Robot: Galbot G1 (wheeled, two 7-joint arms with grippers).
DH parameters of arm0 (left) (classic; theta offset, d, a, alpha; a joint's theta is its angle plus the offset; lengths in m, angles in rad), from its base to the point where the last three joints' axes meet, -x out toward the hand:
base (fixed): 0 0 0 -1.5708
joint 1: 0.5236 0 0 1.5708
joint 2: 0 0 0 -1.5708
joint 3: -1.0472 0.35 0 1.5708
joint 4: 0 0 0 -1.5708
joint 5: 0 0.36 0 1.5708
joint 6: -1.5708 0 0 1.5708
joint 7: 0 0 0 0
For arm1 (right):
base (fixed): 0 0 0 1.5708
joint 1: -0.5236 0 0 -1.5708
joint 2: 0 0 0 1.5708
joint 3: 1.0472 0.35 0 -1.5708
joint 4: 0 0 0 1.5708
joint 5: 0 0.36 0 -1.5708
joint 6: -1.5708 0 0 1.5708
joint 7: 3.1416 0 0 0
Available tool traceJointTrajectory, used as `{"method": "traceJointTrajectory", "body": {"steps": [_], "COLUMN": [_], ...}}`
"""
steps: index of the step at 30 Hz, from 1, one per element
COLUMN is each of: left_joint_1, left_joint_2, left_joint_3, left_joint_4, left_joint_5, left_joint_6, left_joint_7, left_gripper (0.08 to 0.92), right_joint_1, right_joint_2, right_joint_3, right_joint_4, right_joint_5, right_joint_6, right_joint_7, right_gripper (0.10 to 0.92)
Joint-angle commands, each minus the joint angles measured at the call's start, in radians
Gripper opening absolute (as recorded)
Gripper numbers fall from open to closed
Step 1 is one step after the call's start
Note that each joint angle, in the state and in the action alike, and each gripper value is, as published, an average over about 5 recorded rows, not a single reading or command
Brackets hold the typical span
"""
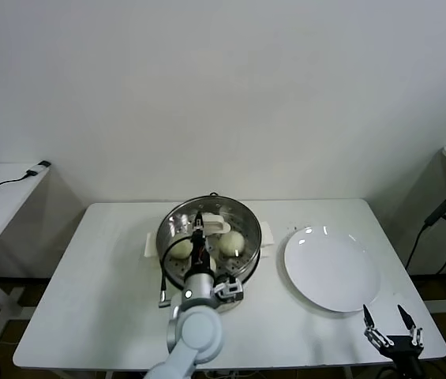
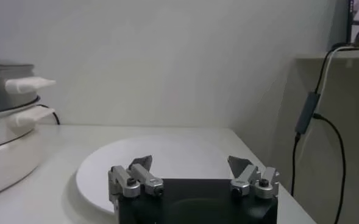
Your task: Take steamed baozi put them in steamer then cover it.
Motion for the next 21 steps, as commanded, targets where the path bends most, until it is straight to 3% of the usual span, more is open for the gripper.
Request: {"method": "traceJointTrajectory", "body": {"steps": [1,10,17,21], "left_joint_1": [0.003,0.007,0.040,0.083], "left_joint_2": [0.000,0.012,0.061,0.098], "left_joint_3": [-0.004,0.000,0.015,0.020], "left_joint_4": [0.018,-0.008,-0.103,-0.193], "left_joint_5": [0.000,-0.014,-0.082,-0.160], "left_joint_6": [-0.001,-0.004,-0.004,-0.024], "left_joint_7": [-0.010,-0.001,0.023,-0.010], "left_gripper": [0.141,0.160,0.341,0.462], "right_joint_1": [0.006,0.010,0.015,0.019], "right_joint_2": [0.000,0.001,-0.009,-0.010], "right_joint_3": [-0.003,-0.009,-0.016,-0.022], "right_joint_4": [-0.007,-0.006,0.000,0.001], "right_joint_5": [-0.004,-0.006,-0.006,-0.007], "right_joint_6": [0.003,0.000,-0.004,-0.010], "right_joint_7": [-0.003,-0.017,-0.045,-0.044], "right_gripper": [0.823,0.823,0.823,0.823]}}
